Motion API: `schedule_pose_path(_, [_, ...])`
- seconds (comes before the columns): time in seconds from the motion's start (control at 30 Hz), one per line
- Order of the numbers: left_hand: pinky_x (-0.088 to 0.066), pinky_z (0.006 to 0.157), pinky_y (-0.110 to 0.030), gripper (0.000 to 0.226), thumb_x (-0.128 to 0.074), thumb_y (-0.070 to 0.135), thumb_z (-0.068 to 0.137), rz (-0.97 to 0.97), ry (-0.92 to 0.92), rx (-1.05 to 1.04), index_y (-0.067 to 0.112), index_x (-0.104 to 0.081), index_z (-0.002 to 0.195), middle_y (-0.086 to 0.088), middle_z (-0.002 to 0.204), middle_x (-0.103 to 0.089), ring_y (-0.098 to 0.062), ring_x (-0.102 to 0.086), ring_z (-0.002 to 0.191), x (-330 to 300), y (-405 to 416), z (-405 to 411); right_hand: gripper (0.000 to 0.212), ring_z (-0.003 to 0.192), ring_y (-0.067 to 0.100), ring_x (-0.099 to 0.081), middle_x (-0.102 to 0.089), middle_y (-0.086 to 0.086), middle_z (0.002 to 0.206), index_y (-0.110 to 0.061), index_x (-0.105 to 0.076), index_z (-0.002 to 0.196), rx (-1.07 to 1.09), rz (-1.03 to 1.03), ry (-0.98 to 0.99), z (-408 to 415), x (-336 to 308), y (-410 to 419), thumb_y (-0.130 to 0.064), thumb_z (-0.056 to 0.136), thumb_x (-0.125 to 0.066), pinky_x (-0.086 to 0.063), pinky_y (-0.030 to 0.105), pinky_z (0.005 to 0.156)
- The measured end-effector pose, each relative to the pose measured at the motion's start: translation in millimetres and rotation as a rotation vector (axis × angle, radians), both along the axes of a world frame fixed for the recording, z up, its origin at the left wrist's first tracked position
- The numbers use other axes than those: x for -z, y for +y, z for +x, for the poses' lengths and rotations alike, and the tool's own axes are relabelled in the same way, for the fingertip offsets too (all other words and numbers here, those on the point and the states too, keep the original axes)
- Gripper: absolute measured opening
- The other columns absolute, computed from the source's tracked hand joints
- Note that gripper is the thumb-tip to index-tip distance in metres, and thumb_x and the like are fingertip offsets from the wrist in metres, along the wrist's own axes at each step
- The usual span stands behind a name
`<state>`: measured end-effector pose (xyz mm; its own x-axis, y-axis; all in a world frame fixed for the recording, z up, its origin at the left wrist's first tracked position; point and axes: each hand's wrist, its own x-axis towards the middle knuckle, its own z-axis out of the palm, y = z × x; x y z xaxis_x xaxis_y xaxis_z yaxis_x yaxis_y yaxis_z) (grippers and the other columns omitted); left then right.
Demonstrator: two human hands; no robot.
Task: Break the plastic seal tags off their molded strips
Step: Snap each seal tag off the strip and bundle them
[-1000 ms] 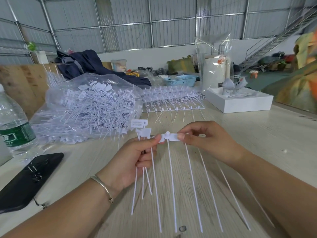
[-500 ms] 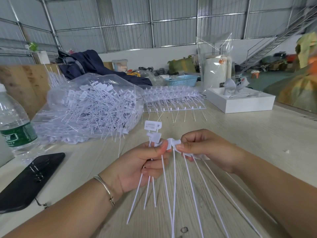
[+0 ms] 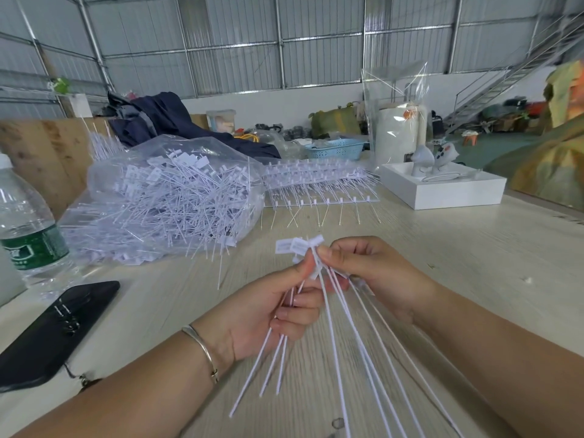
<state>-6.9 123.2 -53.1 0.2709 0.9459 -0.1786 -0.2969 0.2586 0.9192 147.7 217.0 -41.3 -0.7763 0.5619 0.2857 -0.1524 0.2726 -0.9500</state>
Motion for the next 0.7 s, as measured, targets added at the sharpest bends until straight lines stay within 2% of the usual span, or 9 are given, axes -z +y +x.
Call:
schedule_pose_path(0.07, [-0.015, 0.034, -0.013, 0.061, -0.066, 0.048, 0.078, -0.018, -0.066, -0.01, 0.016, -0.033, 0.118, 0.007, 0.06, -0.027, -0.001, -0.024, 0.039, -1, 0, -2, 0.053, 0.066, 0.023, -0.044, -0.049, 0.01, 0.057, 0.005, -0.056, 0.068, 0.063, 0.019, 0.012, 1, 0, 1, -0.044, 0.07, -0.075, -0.034, 0.027, 0.06])
schedule_pose_path(0.17, [-0.014, 0.034, -0.014, 0.039, -0.068, 0.04, 0.079, -0.018, -0.106, -0.047, 0.008, -0.053, 0.095, 0.006, 0.057, -0.03, -0.001, -0.026, 0.038, -2, -1, -4, 0.053, 0.059, 0.019, -0.036, -0.042, 0.011, 0.058, 0.003, -0.051, 0.062, 0.121, 0.067, 0.016, 2, 0, 2, -0.044, 0.071, -0.073, -0.03, 0.025, 0.058])
schedule_pose_path(0.23, [-0.015, 0.033, -0.014, 0.028, -0.069, 0.037, 0.08, -0.012, -0.102, -0.099, 0.01, -0.063, 0.082, 0.006, 0.057, -0.032, -0.001, -0.026, 0.037, -3, -1, -6, 0.057, 0.058, 0.019, -0.033, -0.038, 0.011, 0.058, 0.006, -0.047, 0.062, 0.14, 0.078, 0.033, 2, -1, 4, -0.042, 0.073, -0.073, -0.029, 0.025, 0.057])
schedule_pose_path(0.4, [-0.014, 0.033, -0.014, 0.031, -0.071, 0.026, 0.081, 0.02, -0.127, -0.242, 0.017, -0.048, 0.063, 0.006, 0.059, -0.027, -0.002, -0.025, 0.037, -6, 1, -9, 0.065, 0.055, 0.016, -0.033, -0.038, 0.014, 0.06, 0.016, -0.044, 0.069, 0.179, 0.049, 0.09, 5, -4, 7, -0.039, 0.071, -0.077, -0.029, 0.021, 0.054])
schedule_pose_path(0.47, [-0.013, 0.034, -0.014, 0.028, -0.067, 0.027, 0.077, 0.018, -0.144, -0.311, 0.018, -0.045, 0.063, 0.004, 0.061, -0.033, -0.004, -0.027, 0.04, -7, 2, -8, 0.06, 0.052, 0.013, -0.034, -0.041, 0.015, 0.061, 0.017, -0.045, 0.07, 0.19, 0.025, 0.105, 8, -6, 11, -0.034, 0.074, -0.077, -0.03, 0.018, 0.051])
schedule_pose_path(0.57, [-0.022, 0.033, -0.014, 0.023, -0.061, 0.028, 0.083, -0.02, -0.106, -0.403, 0.015, -0.049, 0.068, 0.001, 0.059, -0.04, -0.006, -0.034, 0.041, -5, 2, -7, 0.037, 0.055, 0.017, -0.037, -0.047, 0.019, 0.07, 0.005, -0.056, 0.068, 0.213, 0.0, 0.079, 10, -9, 14, -0.031, 0.073, -0.065, -0.028, 0.027, 0.057])
schedule_pose_path(0.63, [-0.024, 0.032, -0.015, 0.026, -0.054, 0.03, 0.092, -0.044, -0.047, -0.438, 0.013, -0.052, 0.073, 0.002, 0.053, -0.034, -0.007, -0.031, 0.038, -2, 2, -6, 0.018, 0.058, 0.02, -0.039, -0.048, 0.019, 0.069, -0.007, -0.061, 0.066, 0.205, -0.018, 0.08, 10, -9, 12, -0.025, 0.071, -0.062, -0.028, 0.029, 0.058])
schedule_pose_path(0.7, [-0.018, 0.031, -0.014, 0.03, -0.048, 0.031, 0.098, -0.047, 0.011, -0.468, 0.014, -0.051, 0.074, 0.005, 0.051, -0.027, -0.005, -0.024, 0.035, 0, 3, -5, 0.013, 0.054, 0.015, -0.04, -0.047, 0.013, 0.061, -0.005, -0.061, 0.071, 0.177, 0.017, 0.069, 9, -6, 12, -0.018, 0.071, -0.062, -0.031, 0.022, 0.053])
